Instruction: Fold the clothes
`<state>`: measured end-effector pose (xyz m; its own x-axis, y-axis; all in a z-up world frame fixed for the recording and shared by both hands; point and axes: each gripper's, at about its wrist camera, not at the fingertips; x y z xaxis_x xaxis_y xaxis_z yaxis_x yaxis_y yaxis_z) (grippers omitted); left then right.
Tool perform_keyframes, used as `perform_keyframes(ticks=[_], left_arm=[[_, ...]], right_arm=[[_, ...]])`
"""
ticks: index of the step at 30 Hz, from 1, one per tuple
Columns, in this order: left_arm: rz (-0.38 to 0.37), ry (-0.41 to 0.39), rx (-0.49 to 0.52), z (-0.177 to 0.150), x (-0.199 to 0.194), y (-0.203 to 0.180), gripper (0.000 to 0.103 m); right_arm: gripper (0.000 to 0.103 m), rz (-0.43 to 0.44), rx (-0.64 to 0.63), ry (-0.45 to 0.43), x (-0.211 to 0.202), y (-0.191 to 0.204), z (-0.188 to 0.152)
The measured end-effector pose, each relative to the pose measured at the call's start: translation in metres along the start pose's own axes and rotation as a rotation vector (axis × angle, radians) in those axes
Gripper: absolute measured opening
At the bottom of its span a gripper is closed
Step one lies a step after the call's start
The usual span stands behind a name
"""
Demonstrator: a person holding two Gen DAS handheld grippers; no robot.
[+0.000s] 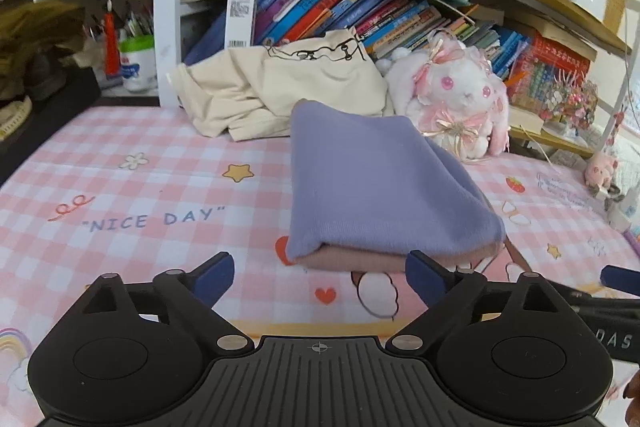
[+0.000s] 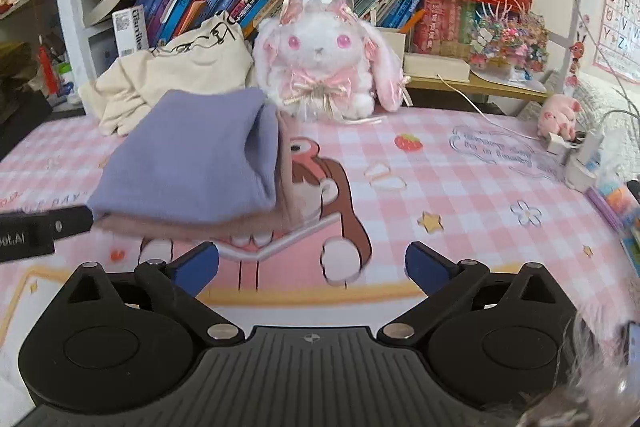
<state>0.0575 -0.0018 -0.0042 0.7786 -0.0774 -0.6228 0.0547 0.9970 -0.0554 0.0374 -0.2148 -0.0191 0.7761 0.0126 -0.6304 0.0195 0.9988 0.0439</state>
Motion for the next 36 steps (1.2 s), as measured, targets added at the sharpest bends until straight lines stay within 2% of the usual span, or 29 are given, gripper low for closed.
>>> perform_keyframes(ticks=[6, 36], left_arm=[[0.034, 0.002, 0.036, -0.016, -0.012, -0.008, 0.096], [0.051, -0.010, 0.042, -0.023, -0.030, -0.011, 0.103]], right_arm=[[0.103, -0.019, -0.054, 0.005, -0.010, 0.005, -0.015], [0.103, -0.024, -0.016, 0.052, -0.020, 0.005, -0.019]])
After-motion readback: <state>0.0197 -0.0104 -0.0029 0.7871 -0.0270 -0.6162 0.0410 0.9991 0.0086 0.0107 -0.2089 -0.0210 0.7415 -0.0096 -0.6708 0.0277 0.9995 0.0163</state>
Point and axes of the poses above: each gripper's, at about its wrist camera, not at the fingertips, and x roughly the way its jaws point, y to its left, z to its top, and after that the axes turned 3 degrees about x, right-handed
